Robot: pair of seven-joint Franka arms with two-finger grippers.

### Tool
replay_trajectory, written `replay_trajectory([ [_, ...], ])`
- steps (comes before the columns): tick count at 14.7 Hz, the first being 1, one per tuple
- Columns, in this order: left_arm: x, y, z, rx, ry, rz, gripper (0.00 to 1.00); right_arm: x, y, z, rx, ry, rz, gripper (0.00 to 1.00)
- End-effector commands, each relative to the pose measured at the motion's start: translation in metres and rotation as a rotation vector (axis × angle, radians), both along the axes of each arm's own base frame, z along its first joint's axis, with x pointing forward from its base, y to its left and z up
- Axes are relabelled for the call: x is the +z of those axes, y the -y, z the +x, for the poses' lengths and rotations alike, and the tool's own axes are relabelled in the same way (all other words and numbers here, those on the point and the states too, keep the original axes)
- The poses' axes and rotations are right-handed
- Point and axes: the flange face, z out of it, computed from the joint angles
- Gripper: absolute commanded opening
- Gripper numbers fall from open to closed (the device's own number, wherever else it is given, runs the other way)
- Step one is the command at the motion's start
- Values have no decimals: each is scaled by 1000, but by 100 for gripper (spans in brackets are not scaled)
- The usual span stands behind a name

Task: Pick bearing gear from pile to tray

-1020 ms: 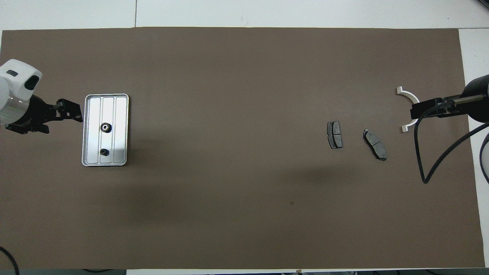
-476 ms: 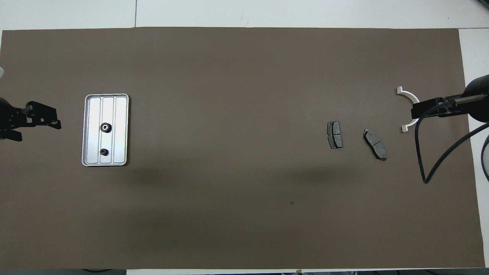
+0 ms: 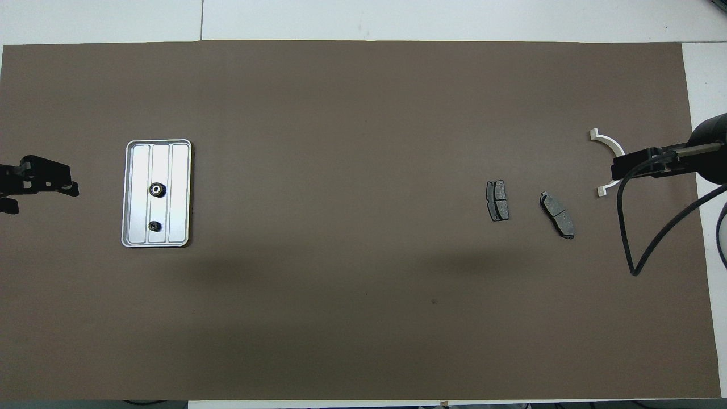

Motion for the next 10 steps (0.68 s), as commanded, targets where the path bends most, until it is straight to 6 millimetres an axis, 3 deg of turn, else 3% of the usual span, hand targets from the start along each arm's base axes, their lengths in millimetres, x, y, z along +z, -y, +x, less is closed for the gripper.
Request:
replay_trajectory([
  [1, 6, -2, -6, -18, 23, 5, 100, 5, 2, -4, 8, -19, 22, 100],
  [10, 18, 2, -11, -44, 17, 12, 100, 4, 1, -4, 9, -26, 22, 100],
])
